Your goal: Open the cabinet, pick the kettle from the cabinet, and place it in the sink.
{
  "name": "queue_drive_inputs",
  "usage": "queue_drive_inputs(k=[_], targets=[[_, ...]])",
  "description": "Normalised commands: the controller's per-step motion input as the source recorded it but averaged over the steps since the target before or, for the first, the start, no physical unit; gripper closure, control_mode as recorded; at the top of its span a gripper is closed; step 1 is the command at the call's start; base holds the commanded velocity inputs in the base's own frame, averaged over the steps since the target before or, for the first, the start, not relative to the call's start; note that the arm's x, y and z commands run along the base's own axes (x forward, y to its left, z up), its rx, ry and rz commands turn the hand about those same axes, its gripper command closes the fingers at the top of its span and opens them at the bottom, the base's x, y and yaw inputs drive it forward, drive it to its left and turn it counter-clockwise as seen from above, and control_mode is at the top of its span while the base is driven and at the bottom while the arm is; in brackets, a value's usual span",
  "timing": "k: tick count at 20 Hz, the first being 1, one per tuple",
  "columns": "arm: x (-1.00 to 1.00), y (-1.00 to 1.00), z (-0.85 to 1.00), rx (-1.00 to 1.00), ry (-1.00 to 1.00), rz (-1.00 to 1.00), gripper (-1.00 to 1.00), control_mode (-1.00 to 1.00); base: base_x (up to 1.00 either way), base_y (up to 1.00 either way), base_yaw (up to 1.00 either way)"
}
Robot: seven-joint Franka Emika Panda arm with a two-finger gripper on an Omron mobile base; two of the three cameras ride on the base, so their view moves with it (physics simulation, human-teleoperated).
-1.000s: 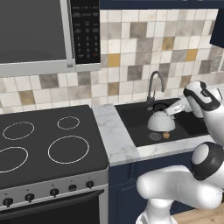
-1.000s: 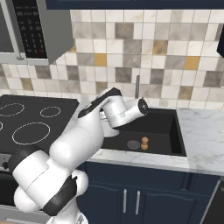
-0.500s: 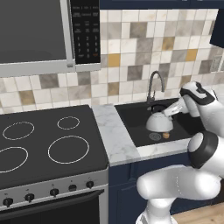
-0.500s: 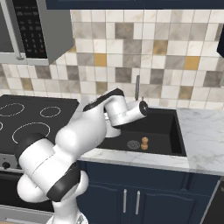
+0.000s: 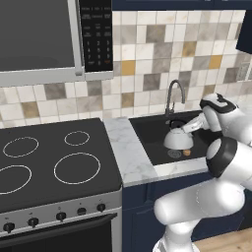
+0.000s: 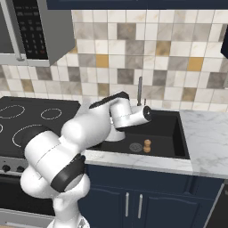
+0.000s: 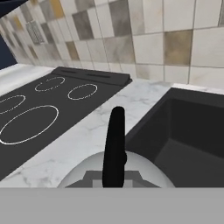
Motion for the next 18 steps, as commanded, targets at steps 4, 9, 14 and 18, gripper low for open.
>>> queue_drive_inputs(k=[4, 9, 14, 18], targets=[[0.16, -0.07, -0.14, 0.00, 0.00, 0.00, 1.00, -1.00, 0.00, 0.00, 0.00], [0.11, -0.04, -0.12, 0.00, -0.01, 0.00, 1.00, -1.00, 0.00, 0.00, 0.00], [0.10, 0.00, -0.08, 0.00, -0.03, 0.00, 1.00, -1.00, 0.00, 0.00, 0.00], [0.09, 0.00, -0.09, 0.00, -0.01, 0.00, 1.00, -1.00, 0.00, 0.00, 0.00]])
